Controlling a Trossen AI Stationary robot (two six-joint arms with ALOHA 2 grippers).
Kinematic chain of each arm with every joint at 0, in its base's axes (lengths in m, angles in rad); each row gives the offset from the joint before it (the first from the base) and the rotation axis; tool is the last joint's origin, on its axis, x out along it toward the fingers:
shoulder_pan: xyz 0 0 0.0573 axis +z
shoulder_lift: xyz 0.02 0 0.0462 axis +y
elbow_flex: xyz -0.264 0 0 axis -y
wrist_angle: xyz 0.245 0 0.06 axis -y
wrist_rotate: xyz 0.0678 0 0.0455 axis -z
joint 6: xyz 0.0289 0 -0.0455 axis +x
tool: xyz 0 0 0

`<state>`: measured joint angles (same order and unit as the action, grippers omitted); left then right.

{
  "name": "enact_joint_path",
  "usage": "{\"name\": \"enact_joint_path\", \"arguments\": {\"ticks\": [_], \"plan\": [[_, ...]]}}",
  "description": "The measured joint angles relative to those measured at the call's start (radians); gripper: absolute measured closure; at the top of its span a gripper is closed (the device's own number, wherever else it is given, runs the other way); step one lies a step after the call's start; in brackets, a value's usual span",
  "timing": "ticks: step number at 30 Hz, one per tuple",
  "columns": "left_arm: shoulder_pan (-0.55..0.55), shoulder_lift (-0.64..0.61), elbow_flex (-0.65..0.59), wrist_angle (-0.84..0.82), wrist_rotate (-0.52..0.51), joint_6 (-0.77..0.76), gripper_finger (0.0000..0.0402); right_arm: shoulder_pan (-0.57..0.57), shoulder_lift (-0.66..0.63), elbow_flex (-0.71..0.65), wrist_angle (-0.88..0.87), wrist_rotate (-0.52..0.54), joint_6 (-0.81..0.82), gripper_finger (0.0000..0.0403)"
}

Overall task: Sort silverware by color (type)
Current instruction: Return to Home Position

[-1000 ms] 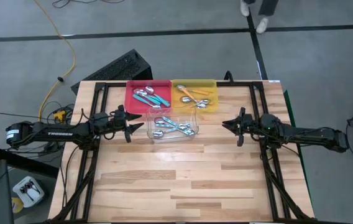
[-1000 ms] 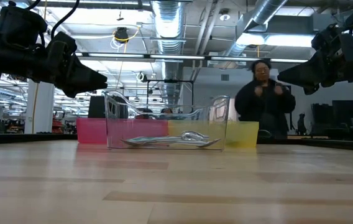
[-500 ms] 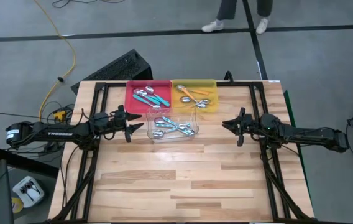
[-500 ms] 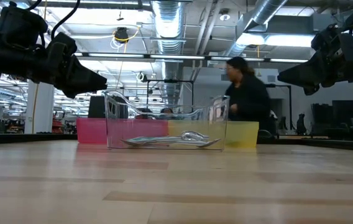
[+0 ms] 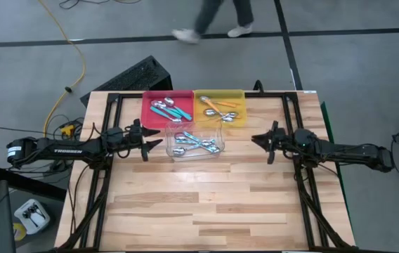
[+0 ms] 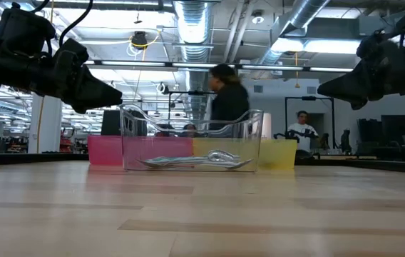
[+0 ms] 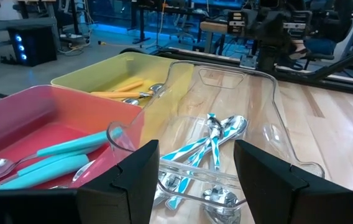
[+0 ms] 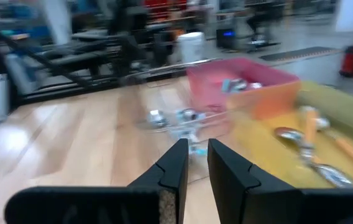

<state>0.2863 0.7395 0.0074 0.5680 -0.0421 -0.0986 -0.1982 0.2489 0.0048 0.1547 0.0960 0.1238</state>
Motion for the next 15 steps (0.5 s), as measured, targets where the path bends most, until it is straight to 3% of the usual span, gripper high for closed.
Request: {"name": "enact_joint_path", "arguments": {"ticks": [4, 15], "plan": [[0.000, 0.000, 0.000, -0.004, -0.029, -0.020, 0.0210, -0.001, 0.000, 0.000, -0.037, 0.185, 0.008, 0.0316], [0.000, 0.000, 0.000, -0.153, -0.057, -0.071, 0.0210, 0.000, 0.000, 0.000, -0.086, 0.191, 0.007, 0.0316]]}}
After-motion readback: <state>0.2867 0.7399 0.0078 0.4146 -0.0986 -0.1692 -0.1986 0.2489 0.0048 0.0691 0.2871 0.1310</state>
